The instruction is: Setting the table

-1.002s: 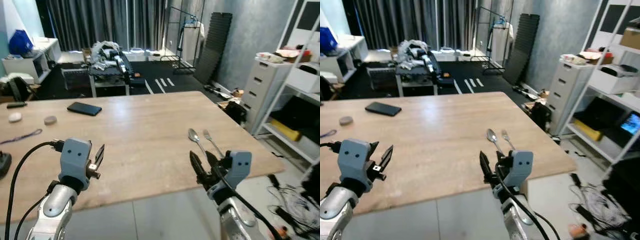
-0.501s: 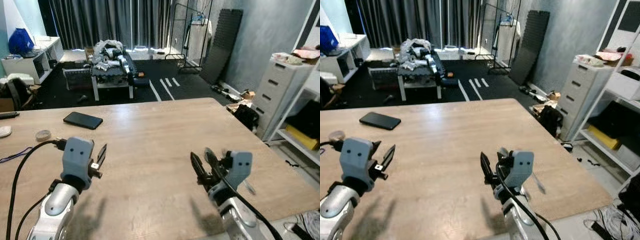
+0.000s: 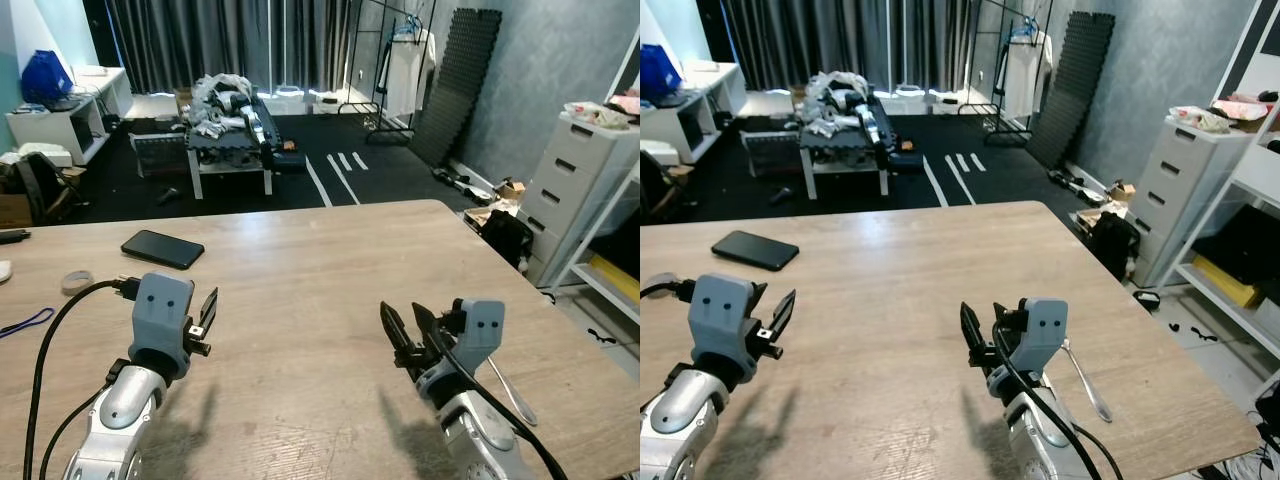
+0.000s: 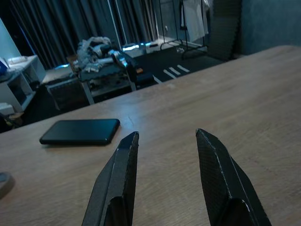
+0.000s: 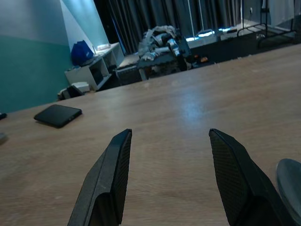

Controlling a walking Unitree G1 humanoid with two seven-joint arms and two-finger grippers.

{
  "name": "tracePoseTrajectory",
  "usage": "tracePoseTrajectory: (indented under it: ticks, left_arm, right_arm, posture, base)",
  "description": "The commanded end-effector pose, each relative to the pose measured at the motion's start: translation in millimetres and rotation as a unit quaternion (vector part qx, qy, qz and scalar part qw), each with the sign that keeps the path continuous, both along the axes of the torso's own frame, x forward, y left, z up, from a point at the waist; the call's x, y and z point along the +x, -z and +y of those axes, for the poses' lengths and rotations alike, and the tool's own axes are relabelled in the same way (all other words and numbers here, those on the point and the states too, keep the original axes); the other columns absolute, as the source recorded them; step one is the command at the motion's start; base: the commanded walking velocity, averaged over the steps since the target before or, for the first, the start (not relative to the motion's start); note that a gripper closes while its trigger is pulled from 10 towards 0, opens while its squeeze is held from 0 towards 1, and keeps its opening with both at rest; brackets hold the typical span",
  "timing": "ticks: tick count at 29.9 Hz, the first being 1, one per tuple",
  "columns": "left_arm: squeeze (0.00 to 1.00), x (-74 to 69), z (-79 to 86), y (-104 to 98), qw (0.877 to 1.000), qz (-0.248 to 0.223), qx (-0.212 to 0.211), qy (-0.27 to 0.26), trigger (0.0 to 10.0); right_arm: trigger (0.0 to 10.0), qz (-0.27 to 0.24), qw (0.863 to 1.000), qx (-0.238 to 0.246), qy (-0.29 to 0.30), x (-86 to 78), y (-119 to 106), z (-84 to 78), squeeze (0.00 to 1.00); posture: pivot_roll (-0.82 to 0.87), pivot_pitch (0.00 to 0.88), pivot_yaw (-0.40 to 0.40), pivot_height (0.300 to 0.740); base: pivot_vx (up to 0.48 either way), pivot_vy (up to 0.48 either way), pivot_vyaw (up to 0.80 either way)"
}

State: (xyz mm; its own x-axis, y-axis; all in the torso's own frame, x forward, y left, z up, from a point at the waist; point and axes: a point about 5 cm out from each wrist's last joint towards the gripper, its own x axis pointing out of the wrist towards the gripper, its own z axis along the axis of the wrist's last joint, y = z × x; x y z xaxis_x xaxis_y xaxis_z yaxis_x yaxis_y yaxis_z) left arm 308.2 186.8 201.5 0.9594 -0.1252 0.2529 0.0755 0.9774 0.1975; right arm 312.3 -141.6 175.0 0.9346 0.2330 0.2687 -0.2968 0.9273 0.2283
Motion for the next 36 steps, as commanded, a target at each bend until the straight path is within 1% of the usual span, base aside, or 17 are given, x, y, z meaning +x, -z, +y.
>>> tracePoseTrajectory:
  ticks: [1,19,24,29,36]
  left_arm:
    - [0.0,-0.5,2.0,2.8,1.0,0.008,0.003,-0.008,10.0]
    - [0.0,-0.1,0.7,1.6,1.0,0.007,0.002,-0.007,10.0]
    - [0.0,-0.2,0.4,2.0,1.0,0.008,-0.01,-0.007,10.0]
    - [0.0,-0.1,0.1,2.2,1.0,0.008,-0.012,-0.006,10.0]
    - [0.0,-0.9,-0.3,3.0,1.0,0.008,-0.017,-0.006,10.0]
  right_arm:
    - [10.0,0.008,1.0,0.004,-0.001,-1.4,2.7,-1.6,0.0]
    - [10.0,0.011,1.0,0.002,0.0,-1.7,3.7,-2.0,0.0]
    - [10.0,0.011,1.0,0.001,-0.001,-1.8,3.9,-2.1,0.0]
    - [10.0,0.012,1.0,0.0,-0.001,-1.8,3.9,-2.5,0.0]
    - [10.0,0.013,1.0,-0.002,-0.002,-2.3,4.2,-2.6,0.0]
  posture:
    - [0.03,0.045,0.064,0.74]
    - [0.03,0.045,0.064,0.74]
    - [0.03,0.044,0.063,0.74]
    - [0.03,0.044,0.061,0.74]
    - [0.02,0.045,0.06,0.74]
  base:
    - [0.0,-0.48,0.0]
    - [0.0,-0.433,0.0]
    - [0.0,0.0,0.0]
    - [0.0,0.0,0.0]
    - [0.0,0.434,0.0]
